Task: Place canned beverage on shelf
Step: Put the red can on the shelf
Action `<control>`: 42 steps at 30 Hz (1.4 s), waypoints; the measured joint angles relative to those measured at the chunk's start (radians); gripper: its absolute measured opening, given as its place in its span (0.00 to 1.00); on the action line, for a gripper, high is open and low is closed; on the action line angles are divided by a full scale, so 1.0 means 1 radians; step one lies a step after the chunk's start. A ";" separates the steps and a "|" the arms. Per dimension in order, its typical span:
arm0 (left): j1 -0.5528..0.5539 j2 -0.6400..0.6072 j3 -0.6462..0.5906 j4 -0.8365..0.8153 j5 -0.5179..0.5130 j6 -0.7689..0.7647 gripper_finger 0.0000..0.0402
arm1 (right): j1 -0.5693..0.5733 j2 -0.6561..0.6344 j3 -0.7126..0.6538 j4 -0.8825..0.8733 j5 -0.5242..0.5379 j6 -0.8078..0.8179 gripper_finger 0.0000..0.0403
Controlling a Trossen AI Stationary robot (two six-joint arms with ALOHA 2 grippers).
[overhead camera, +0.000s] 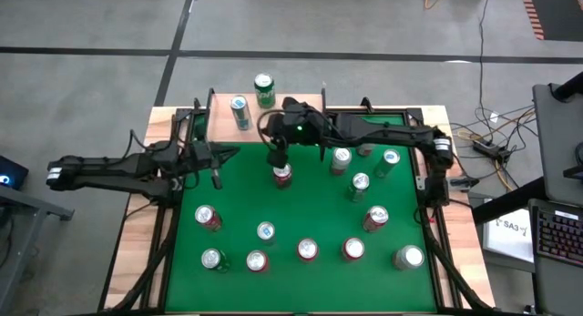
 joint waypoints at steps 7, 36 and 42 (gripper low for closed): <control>0.000 0.020 -0.010 -0.007 0.000 -0.041 0.00 | 0.000 -0.171 -0.347 0.230 -0.006 -0.008 0.02; 0.008 0.032 0.118 -0.473 -0.335 -0.177 0.00 | 0.050 -0.402 -0.823 0.491 -0.007 0.116 0.02; 0.020 0.067 0.116 -0.392 -0.332 -0.098 0.00 | 0.050 -0.401 -0.823 0.491 -0.007 0.117 0.02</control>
